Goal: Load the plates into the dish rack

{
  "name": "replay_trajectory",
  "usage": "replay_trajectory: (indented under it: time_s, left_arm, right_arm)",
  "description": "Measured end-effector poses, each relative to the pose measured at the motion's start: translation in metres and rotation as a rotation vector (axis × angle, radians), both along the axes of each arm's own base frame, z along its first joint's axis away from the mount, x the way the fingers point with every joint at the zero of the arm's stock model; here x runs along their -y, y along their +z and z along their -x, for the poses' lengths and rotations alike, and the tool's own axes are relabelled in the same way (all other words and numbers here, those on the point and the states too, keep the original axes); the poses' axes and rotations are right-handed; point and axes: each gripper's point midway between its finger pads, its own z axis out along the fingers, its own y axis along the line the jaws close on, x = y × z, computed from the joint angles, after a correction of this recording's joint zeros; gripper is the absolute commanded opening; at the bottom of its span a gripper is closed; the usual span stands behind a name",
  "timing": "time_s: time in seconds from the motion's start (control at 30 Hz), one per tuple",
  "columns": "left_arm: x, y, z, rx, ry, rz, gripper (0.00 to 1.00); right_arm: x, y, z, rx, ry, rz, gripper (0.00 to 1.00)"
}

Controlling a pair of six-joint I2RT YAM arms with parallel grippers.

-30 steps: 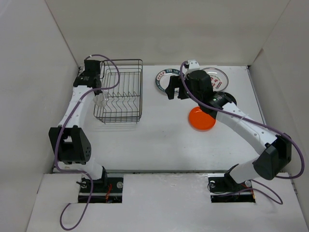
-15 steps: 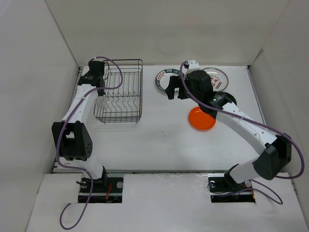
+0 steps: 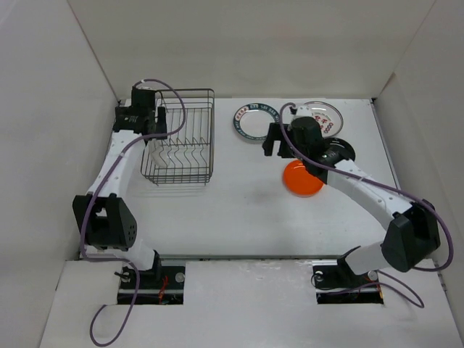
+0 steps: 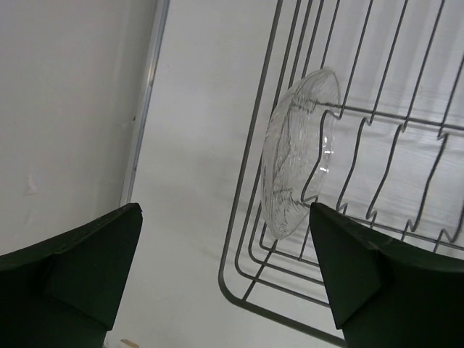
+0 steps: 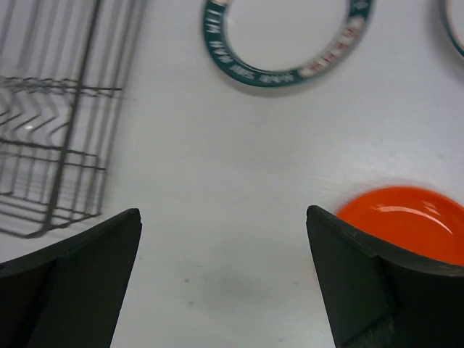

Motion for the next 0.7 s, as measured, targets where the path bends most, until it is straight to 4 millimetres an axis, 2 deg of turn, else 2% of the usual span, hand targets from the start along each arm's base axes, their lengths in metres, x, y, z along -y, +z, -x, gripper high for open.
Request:
replay_trajectory:
  time_s: [0.07, 0.2, 0.3, 0.33, 0.4, 0.5, 0.57, 0.7]
  left_arm:
    - [0.001, 0.020, 0.002, 0.057, -0.014, 0.003, 1.00]
    - [0.008, 0.069, 0.013, 0.199, -0.079, 0.056, 1.00]
    - [0.015, 0.099, 0.025, 0.285, -0.139, 0.104, 1.00]
    - [0.018, 0.106, 0.027, 0.306, -0.160, 0.120, 1.00]
    - [0.025, 0.114, 0.030, 0.329, -0.206, 0.146, 1.00]
    - [0.039, 0.118, 0.031, 0.334, -0.279, 0.183, 1.00]
    - [0.047, 0.118, 0.032, 0.332, -0.327, 0.206, 1.00]
    - [0.061, 0.120, 0.034, 0.333, -0.410, 0.237, 1.00]
  right_arm:
    - [0.031, -0.018, 0.003, -0.036, -0.085, -0.009, 1.00]
    - [0.106, -0.055, 0.019, -0.102, -0.309, -0.049, 1.00]
    - [0.146, -0.089, 0.029, -0.172, -0.455, -0.085, 1.00]
    - [0.154, -0.102, 0.032, -0.200, -0.490, -0.089, 1.00]
    - [0.166, -0.135, 0.042, -0.275, -0.545, -0.090, 0.89]
    - [0.178, -0.171, 0.062, -0.368, -0.605, -0.089, 0.90]
    - [0.184, -0.178, 0.068, -0.390, -0.633, -0.100, 0.90]
    - [0.189, -0.173, 0.059, -0.375, -0.652, -0.143, 0.89]
